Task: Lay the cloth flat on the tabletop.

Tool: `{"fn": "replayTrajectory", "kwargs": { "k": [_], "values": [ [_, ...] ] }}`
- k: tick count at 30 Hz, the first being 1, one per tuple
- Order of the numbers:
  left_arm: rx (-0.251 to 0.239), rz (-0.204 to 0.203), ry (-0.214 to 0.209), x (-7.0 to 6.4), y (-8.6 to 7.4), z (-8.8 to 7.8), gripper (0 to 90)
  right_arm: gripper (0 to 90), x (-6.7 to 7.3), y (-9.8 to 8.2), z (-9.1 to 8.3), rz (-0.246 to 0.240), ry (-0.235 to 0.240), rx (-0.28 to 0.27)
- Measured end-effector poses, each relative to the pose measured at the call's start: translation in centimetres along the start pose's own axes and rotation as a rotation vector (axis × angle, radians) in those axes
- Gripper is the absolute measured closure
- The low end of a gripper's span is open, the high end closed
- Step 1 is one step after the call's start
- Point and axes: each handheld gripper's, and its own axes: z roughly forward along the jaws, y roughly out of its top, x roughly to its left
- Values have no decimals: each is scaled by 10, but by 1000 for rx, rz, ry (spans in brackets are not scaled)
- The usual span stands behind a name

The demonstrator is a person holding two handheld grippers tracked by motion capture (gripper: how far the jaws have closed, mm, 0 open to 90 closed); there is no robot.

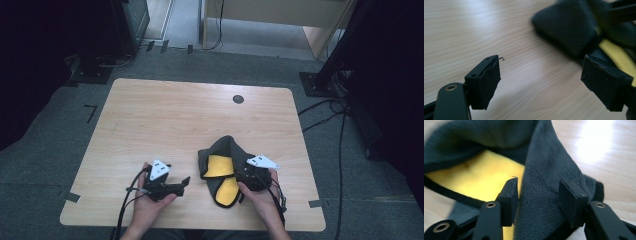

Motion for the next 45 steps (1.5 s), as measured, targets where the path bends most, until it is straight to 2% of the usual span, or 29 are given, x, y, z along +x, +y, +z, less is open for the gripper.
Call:
{"fn": "replayTrajectory", "kwargs": {
  "k": [2, 3, 5, 8, 10, 11, 12, 13, 16, 20, 25, 26, 27, 29, 30, 31, 32, 33, 34, 35, 36, 37, 38, 39, 41, 42, 43, 44, 45],
  "values": [
    [7, 16, -1, -5, 1, 5, 164, 505, 0, -1, 3, 0, -3, 15],
    [36, 45, -1, -17, 5, 19, 164, 526, 1, -4, 7, -11, -19, 35],
    [66, 35, 27, -25, 11, 32, 174, 582, 3, -5, 8, -17, -22, 43],
    [110, -29, 97, -30, 17, 42, 341, 739, 3, -5, 6, -14, -12, 44],
    [71, -64, 118, -29, 20, 41, 542, 816, 1, -5, 5, -14, -4, 39],
    [71, -64, 118, -29, 20, 41, 632, 816, 1, -5, 5, -14, -4, 39],
    [62, -75, 109, -27, 21, 40, 632, 838, 0, -5, 3, -9, 7, 30],
    [46, -80, 86, -22, 22, 37, 791, 856, -3, -4, -1, 0, 14, 9],
    [17, -63, 62, -11, 25, 23, 865, 863, -7, -2, -9, 6, 29, -38],
    [-31, -42, 35, 4, 31, -9, 877, 865, -12, 3, -25, 14, 30, -135],
    [-110, -10, -14, 23, 44, -59, 880, 872, -16, 17, -58, 9, 46, -283],
    [-110, -10, -14, 23, 44, -59, 880, 873, -17, 21, -65, 15, 57, -309],
    [-119, -1, -44, 28, 50, -71, 880, 873, -17, 21, -65, 15, 57, -309],
    [-128, 32, -82, 37, 61, -87, 880, 873, -16, 33, -79, 0, 93, -351],
    [-129, 16, -112, 53, 76, -95, 880, 873, -13, 48, -87, -34, 102, -377],
    [-126, 0, -89, 61, 83, -94, 880, 873, -12, 58, -87, -41, 86, -389],
    [-126, 0, -89, 61, 83, -94, 875, 873, -12, 58, -87, -41, 86, -389],
    [-108, -30, 25, 75, 96, -85, 829, 848, -17, 84, -74, -5, 43, -365],
    [-86, -60, 154, 87, 103, -73, 829, 848, -17, 84, -74, -5, 43, -365],
    [-16, -170, 273, 113, 108, -47, 602, 778, -28, 105, -44, 36, -100, -309],
    [-16, -170, 273, 113, 108, -47, 636, 778, -28, 105, -44, 36, -100, -309],
    [-8, -211, 270, 123, 102, -39, 608, 712, -36, 111, -22, 135, -104, -277],
    [-17, -203, 253, 123, 96, -38, 590, 685, -36, 110, -18, 145, -92, -276],
    [-19, -189, 239, 122, 88, -37, 569, 659, -32, 106, -14, 124, -83, -277],
    [21, -156, 243, 119, 69, -28, 552, 627, -24, 93, -4, 56, -98, -262],
    [51, -167, 238, 119, 57, -21, 551, 627, -21, 86, 2, 40, -79, -243],
    [51, -167, 238, 119, 57, -21, 551, 627, -21, 86, 2, 40, -79, -243],
    [88, -182, 203, 114, 41, -12, 551, 629, -19, 67, 19, 37, 2, -173],
    [107, -167, 193, 109, 33, -7, 544, 635, -17, 61, 24, 44, 18, -152]
  ]
}}
